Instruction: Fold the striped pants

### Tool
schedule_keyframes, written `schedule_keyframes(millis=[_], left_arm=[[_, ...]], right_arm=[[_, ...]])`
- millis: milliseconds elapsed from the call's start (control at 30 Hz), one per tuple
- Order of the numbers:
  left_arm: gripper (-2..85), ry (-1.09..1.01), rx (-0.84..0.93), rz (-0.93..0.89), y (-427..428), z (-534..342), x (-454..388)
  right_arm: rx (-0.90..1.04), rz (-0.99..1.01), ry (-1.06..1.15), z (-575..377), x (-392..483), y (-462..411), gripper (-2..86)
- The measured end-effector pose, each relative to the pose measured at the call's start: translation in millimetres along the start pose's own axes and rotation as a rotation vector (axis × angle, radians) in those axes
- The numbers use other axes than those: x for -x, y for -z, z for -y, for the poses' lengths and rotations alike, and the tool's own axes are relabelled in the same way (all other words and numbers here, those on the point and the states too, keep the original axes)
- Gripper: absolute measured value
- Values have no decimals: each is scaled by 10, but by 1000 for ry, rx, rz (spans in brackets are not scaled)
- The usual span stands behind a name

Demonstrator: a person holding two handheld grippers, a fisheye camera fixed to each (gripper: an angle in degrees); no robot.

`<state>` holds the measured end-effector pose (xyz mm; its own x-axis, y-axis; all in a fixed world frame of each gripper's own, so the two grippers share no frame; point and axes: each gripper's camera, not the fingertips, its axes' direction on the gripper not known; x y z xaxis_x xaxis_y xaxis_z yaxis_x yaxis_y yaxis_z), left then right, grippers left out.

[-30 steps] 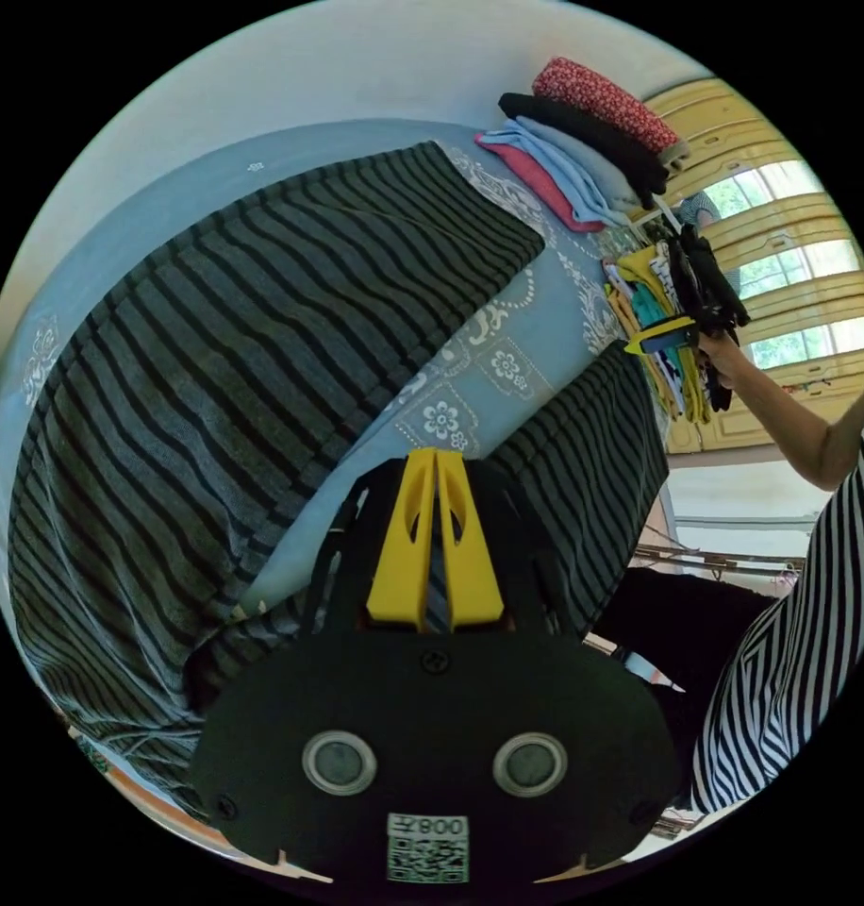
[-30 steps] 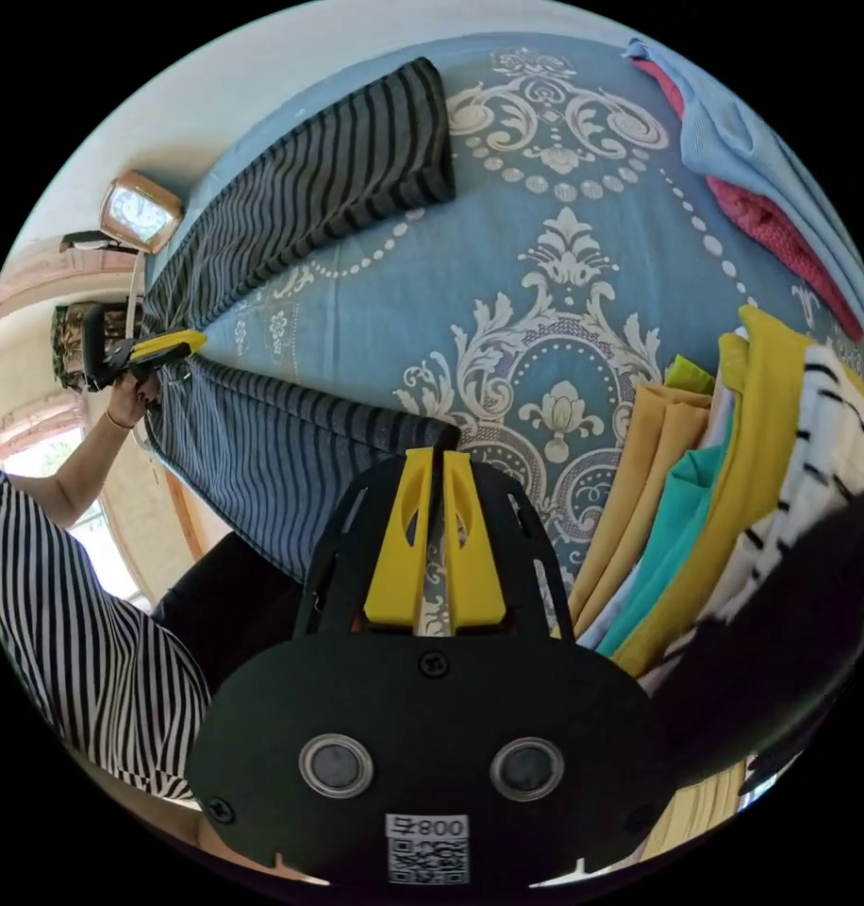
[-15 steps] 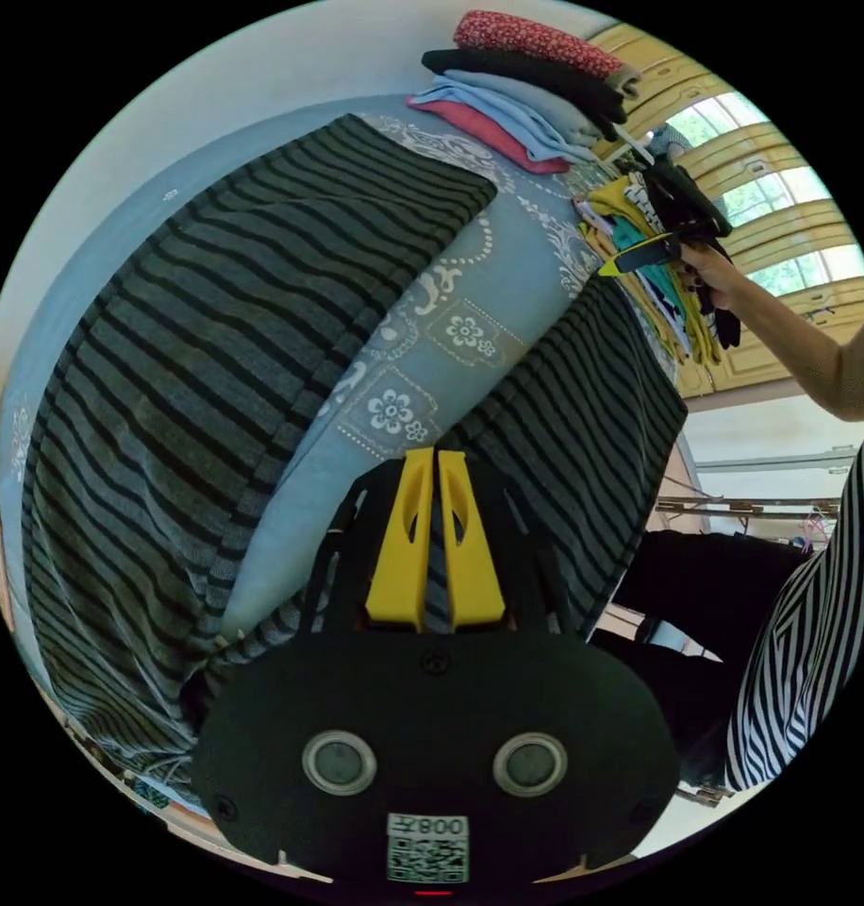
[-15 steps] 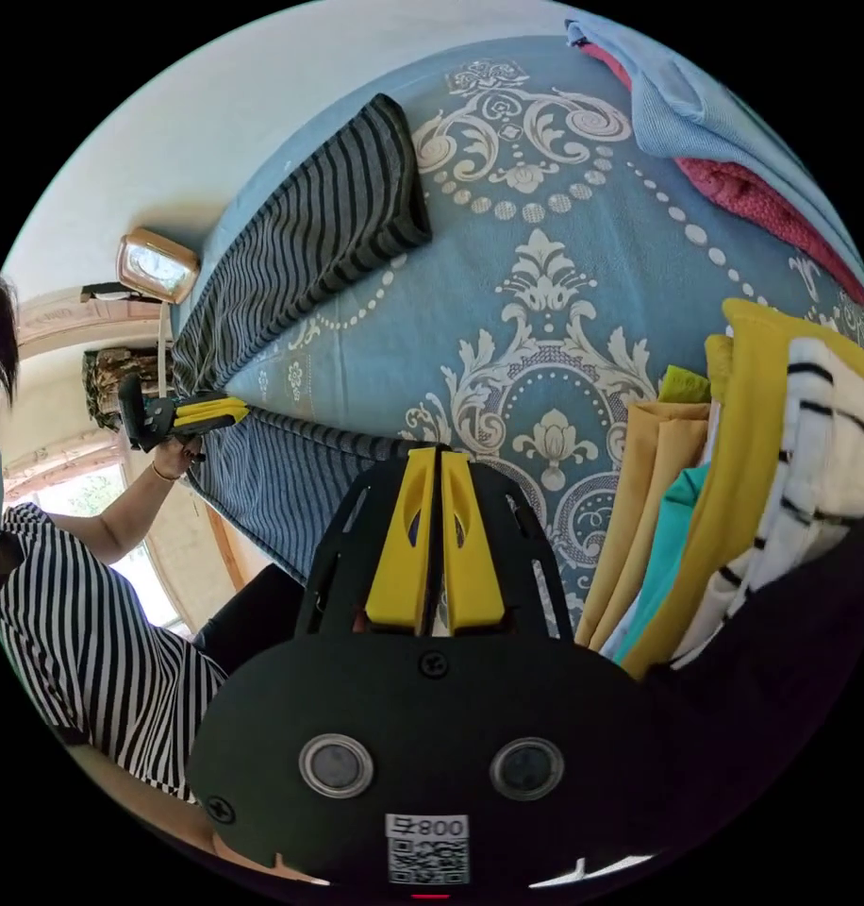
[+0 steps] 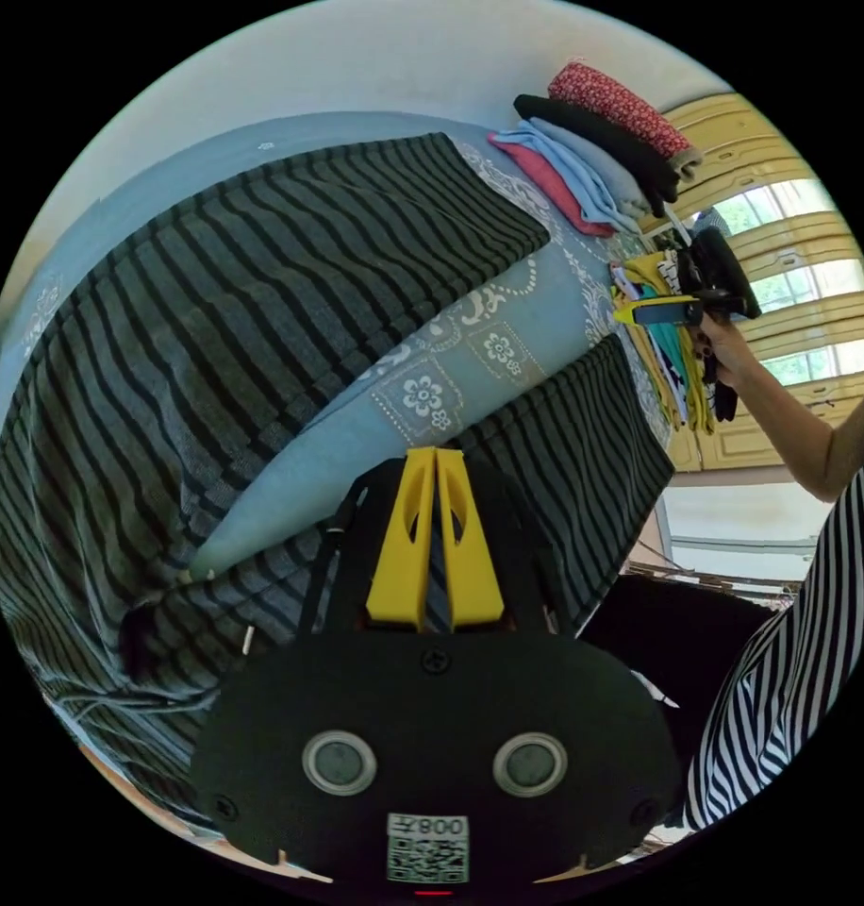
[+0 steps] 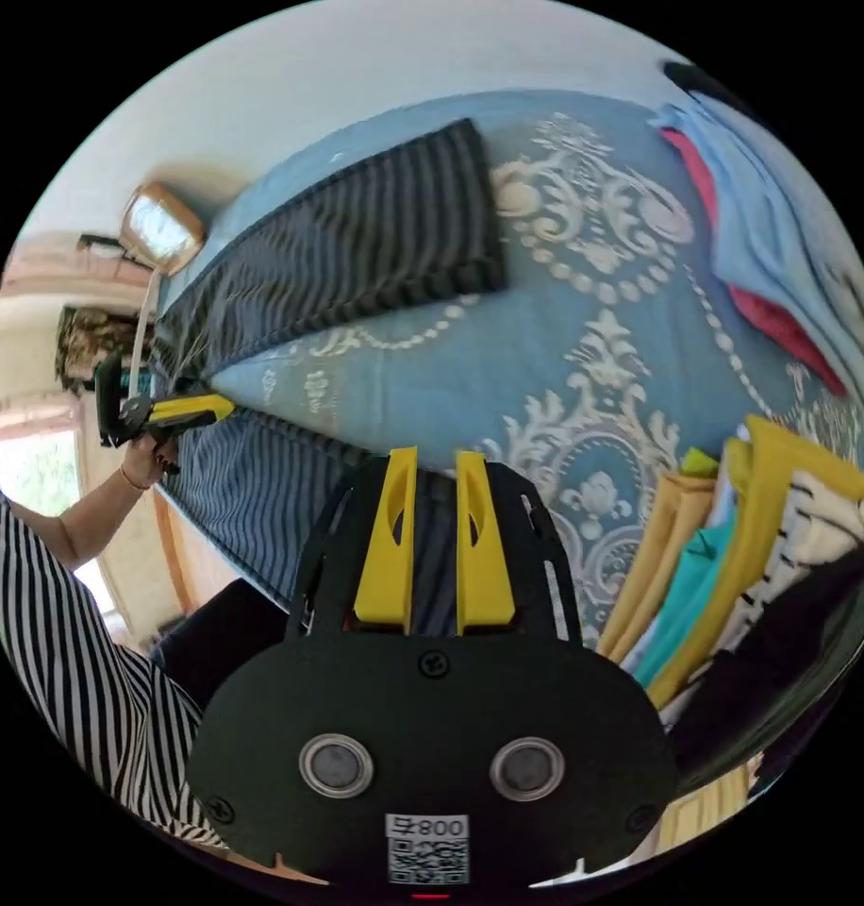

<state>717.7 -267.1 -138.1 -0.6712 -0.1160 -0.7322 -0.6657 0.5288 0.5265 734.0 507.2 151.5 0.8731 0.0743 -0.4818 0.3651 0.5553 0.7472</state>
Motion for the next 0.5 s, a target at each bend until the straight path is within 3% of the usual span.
schedule_keyframes(millis=[100, 200, 300, 500], left_arm=[[2, 61, -14, 24, 157, -298, -124], [2, 164, 125, 59, 2, -596, -88], [5, 256, 57, -55, 158, -811, -58], [33, 392, -193, 88, 1004, -1294, 187]], right_arm=[[52, -8, 158, 70, 509, -210, 52], [201, -81, 242, 113, 746, -645, 18], [177, -7, 219, 190, 782, -532, 12], [102, 14, 296, 567, 1029, -286, 24]])
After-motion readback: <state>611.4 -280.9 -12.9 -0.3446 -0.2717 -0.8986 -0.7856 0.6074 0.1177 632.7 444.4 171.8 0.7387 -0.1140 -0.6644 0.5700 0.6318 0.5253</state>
